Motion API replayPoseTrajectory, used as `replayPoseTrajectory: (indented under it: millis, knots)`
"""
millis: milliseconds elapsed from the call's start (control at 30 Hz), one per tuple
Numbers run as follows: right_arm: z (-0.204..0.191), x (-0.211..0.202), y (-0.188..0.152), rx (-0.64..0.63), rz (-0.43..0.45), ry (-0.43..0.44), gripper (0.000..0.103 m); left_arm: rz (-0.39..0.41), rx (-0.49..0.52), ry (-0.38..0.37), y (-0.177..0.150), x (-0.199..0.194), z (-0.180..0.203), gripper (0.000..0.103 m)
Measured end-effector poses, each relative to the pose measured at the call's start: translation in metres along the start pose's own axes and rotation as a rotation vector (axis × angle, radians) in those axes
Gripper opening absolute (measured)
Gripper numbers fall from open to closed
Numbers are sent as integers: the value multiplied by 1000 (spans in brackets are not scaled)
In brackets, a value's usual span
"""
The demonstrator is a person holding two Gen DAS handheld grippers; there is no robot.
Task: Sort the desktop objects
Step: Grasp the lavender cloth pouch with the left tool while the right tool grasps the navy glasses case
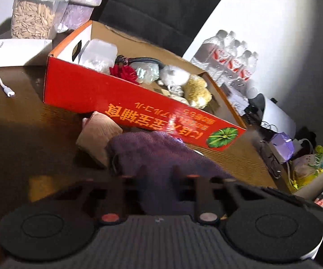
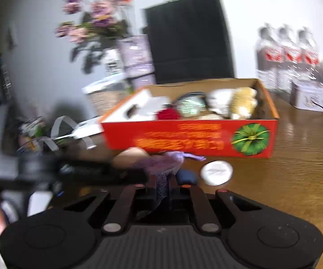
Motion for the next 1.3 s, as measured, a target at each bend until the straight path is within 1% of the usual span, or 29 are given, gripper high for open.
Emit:
replayPoseTrajectory:
  millis: [67,133,167,200,233,267,300,333,367,400,433,467,533,567,600,633,667,700,733,767,800,900,933,1000,1033,1100,1167,1233,1300]
  knots:
    - [-22,-12,-15,-38,-10,53,9,25,15,-21,-9,-18,1,20]
    - [-46,-25,-34,-101,-16,98,9,47,27,-11,-22,-37,-3,14]
    - [-56,-28,-44,-131,-38,125,9,44,36,3,-30,-45,-6,7]
    - [-65,-29,-53,-154,-67,152,10,35,45,17,-36,-50,-7,6]
    - [-72,-30,-61,-170,-86,166,15,15,68,51,-45,-55,-10,6]
    - [-77,-32,-68,-181,-96,169,17,2,84,86,-52,-57,-14,5]
    - [-81,-35,-73,-194,-101,166,22,-8,90,119,-59,-59,-18,3]
    - [-81,-39,-76,-203,-97,162,39,-17,88,152,-67,-61,-25,3]
    - [-79,-43,-77,-195,-80,145,48,-21,87,173,-72,-64,-31,2]
    - [-74,-48,-74,-175,-48,110,58,-21,92,201,-76,-65,-35,2]
    - [-69,-52,-70,-158,-26,77,61,-16,100,228,-80,-67,-37,3]
    - [-60,-52,-62,-129,-2,21,61,-6,107,250,-82,-69,-39,4]
    - [-43,-42,-49,-88,24,-103,61,22,143,276,-86,-71,-37,12]
    - [-35,-33,-44,-67,13,-154,61,33,170,287,-87,-72,-36,31]
    - [-29,-22,-39,-36,-13,-193,61,46,179,294,-88,-73,-35,52]
    - [-25,-14,-37,-11,-32,-201,61,54,178,288,-88,-75,-34,59]
    - [-22,-7,-34,3,-41,-194,62,60,180,266,-88,-80,-32,67]
    - [-20,2,-31,10,-43,-188,68,61,188,237,-89,-85,-31,77]
    - [-20,9,-28,17,-49,-204,74,58,203,214,-91,-92,-30,84]
    - [-20,14,-27,17,-52,-228,75,54,222,207,-93,-97,-29,95]
    - [-22,18,-24,8,-49,-243,75,46,241,218,-97,-101,-28,100]
    - [-24,34,-16,-9,-62,-292,75,11,277,280,-117,-108,-28,102]
    - [-23,36,-15,-6,-62,-294,70,-7,287,286,-125,-108,-28,103]
    - [-21,39,-14,15,-66,-287,64,-44,305,310,-139,-104,-30,103]
    - [-20,36,-16,14,-68,-289,62,-57,310,328,-143,-102,-31,103]
    - [-21,28,-23,3,-75,-300,61,-76,299,385,-151,-98,-36,103]
    - [-18,17,-35,-2,-79,-299,61,-85,291,389,-155,-97,-42,103]
    - [-11,1,-51,14,-77,-296,61,-52,312,394,-159,-98,-41,97]
    - [-6,-14,-66,27,-77,-309,61,-34,328,382,-162,-99,-35,83]
Point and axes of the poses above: each gripper's, at about its wrist camera, not at the fingertips, and x roughly the way its jaws point, z to its right, y to its top, the point moved 4 cm from there along x, roughly the way its jaws point, and after that the axes turned 15 degrees about -z, right-handed, at the moved point
